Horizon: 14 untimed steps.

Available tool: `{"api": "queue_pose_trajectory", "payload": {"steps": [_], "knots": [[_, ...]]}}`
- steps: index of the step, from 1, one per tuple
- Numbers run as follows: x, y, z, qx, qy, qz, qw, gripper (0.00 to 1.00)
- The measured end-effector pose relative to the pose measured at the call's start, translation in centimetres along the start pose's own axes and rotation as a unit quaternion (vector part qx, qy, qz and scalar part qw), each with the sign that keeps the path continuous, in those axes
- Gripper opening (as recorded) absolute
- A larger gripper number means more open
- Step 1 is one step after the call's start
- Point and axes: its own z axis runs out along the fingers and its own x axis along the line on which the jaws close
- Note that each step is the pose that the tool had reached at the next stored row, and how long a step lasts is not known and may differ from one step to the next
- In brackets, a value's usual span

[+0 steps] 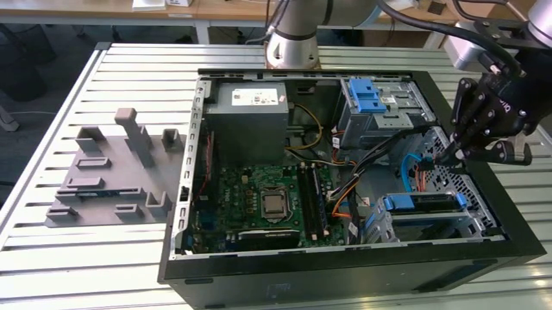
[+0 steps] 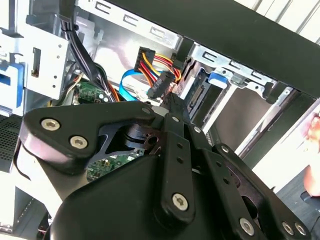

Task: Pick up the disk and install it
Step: 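Insert the first disk wire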

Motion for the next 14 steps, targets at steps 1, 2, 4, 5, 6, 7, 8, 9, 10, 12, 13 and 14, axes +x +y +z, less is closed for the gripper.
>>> {"api": "queue_pose_trajectory", "payload": {"steps": [1, 2, 4, 5, 6, 7, 8, 9, 10, 12, 13, 14], "knots": [[-0.18, -0.02, 0.01, 0.0001, 0.0008, 0.0, 1.0, 0.11], [-0.33, -0.04, 0.01, 0.0002, 0.0014, 0.001, 1.0, 0.11], [-0.52, -0.11, 0.02, 0.0005, 0.0023, 0.004, 1.0, 0.11], [-0.58, -0.15, 0.01, 0.0006, 0.003, 0.006, 1.0, 0.11], [-0.66, -0.19, 0.02, 0.0007, 0.0036, 0.008, 1.0, 0.11], [-0.75, -0.19, 0.02, 0.0009, 0.0041, 0.009, 0.9999, 0.11], [-0.9, -0.17, 0.02, 0.0011, 0.0057, 0.01, 0.9999, 0.11], [-1.1, -0.15, 0.03, 0.0014, 0.0075, 0.01, 0.9999, 0.11], [-1.3, -0.12, 0.04, 0.0017, 0.0097, 0.01, 0.9999, 0.11], [-1.58, -0.09, 0.05, 0.0029, 0.0174, 0.011, 0.9998, 0.11], [-1.69, -0.07, 0.05, 0.0038, 0.0237, 0.011, 0.9996, 0.11], [-1.78, -0.06, 0.06, 0.0048, 0.0307, 0.011, 0.9995, 0.17]]}}
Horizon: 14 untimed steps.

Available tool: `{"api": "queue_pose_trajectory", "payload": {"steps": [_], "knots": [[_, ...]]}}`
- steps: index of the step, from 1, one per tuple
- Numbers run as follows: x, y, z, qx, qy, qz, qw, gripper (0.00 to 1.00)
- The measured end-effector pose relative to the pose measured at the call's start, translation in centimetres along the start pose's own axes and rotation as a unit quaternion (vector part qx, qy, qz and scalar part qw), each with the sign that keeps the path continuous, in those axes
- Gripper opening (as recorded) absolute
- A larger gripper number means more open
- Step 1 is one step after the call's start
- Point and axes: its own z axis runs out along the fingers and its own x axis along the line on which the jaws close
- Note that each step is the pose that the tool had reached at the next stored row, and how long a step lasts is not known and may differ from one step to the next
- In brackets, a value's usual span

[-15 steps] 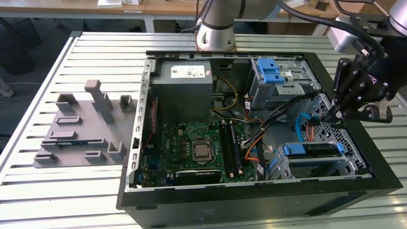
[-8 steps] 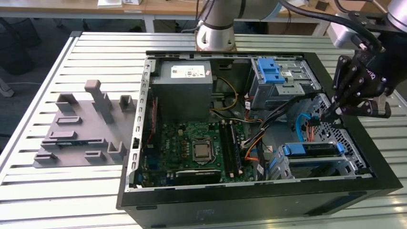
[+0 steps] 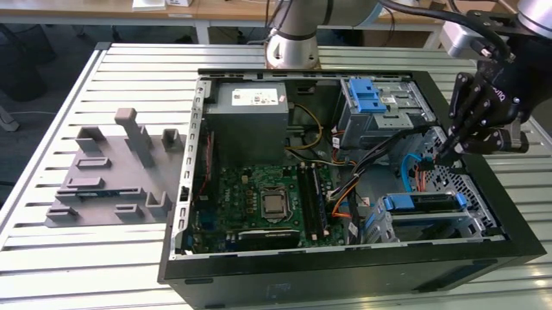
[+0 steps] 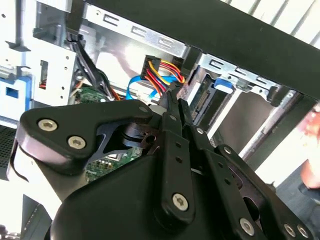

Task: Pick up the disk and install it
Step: 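Insert the first disk wire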

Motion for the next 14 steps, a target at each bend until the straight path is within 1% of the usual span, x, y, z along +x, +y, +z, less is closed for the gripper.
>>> {"api": "queue_pose_trajectory", "payload": {"steps": [1, 2, 3, 4, 5, 8, 10, 14], "knots": [[-0.11, 0.02, 0.01, 0.0012, 0.0075, 0.0, 1.0, 0.17], [-0.25, 0.04, 0.01, 0.0021, 0.013, 0.0, 0.9999, 0.18], [-0.41, 0.07, 0.03, 0.0027, 0.017, 0.001, 0.9999, 0.18], [-0.6, 0.09, 0.05, 0.0032, 0.0198, 0.001, 0.9998, 0.25], [-0.82, 0.13, 0.08, 0.0033, 0.0208, 0.001, 0.9998, 0.25], [-1.35, 0.21, 0.17, 0.0033, 0.0218, 0.004, 0.9997, 0.25], [-1.46, 0.22, 0.26, 0.0031, 0.0219, 0.008, 0.9997, 0.25], [-1.5, 0.19, 0.43, 0.0023, 0.023, 0.027, 0.9994, 0.25]]}}
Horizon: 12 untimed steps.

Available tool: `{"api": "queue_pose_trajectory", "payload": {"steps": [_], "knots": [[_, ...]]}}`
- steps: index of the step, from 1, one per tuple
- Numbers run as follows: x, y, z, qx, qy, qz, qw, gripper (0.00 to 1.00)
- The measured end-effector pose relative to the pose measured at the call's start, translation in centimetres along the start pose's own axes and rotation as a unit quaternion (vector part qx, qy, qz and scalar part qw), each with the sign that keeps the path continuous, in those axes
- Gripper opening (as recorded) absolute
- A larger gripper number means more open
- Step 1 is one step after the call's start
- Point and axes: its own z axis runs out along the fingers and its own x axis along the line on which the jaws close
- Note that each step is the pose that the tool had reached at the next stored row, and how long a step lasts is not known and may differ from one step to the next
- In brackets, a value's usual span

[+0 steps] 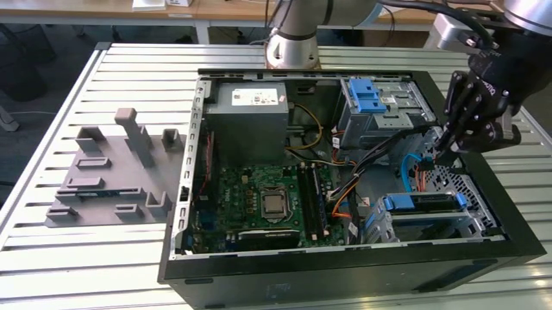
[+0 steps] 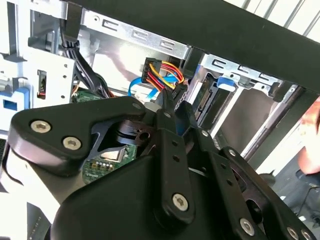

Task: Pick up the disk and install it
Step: 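Insert the first disk wire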

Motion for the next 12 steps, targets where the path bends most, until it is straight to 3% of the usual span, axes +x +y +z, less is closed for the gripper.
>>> {"api": "queue_pose_trajectory", "payload": {"steps": [5, 12], "knots": [[-0.08, -0.06, 0.21, -0.0011, 0.0025, 0.022, 0.9998, 0.25], [-0.19, -0.25, 0.45, 0.0001, 0.0124, 0.037, 0.9992, 0.25]]}}
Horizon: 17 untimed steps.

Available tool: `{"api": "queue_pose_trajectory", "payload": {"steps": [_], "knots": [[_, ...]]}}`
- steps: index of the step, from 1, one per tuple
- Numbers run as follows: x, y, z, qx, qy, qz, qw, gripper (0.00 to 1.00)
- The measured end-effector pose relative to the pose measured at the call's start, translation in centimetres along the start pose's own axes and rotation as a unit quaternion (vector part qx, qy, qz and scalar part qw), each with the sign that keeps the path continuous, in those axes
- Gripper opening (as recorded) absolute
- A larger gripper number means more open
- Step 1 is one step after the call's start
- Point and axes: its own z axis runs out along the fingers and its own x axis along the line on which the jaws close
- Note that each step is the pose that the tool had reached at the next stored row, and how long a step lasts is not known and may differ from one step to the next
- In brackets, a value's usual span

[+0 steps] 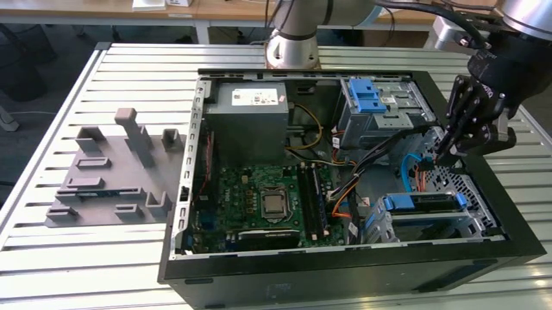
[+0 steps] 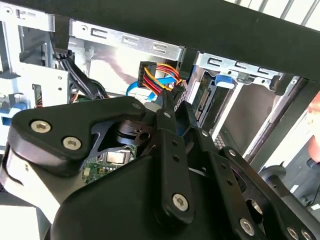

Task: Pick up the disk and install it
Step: 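Insert the first disk wire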

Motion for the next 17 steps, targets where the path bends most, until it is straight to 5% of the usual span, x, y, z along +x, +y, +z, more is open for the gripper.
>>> {"api": "queue_pose_trajectory", "payload": {"steps": [3, 10, 13, 17], "knots": [[-0.02, -0.02, 0.11, 0.0011, 0.0041, 0.0, 1.0, 0.25], [-0.05, -0.03, 0.38, 0.0014, 0.0052, 0.0, 1.0, 0.16], [-0.06, -0.02, 0.38, 0.0037, 0.0132, 0.001, 0.9999, 0.16], [-0.23, 0.03, 0.21, 0.0049, 0.0171, 0.001, 0.9998, 0.24]]}}
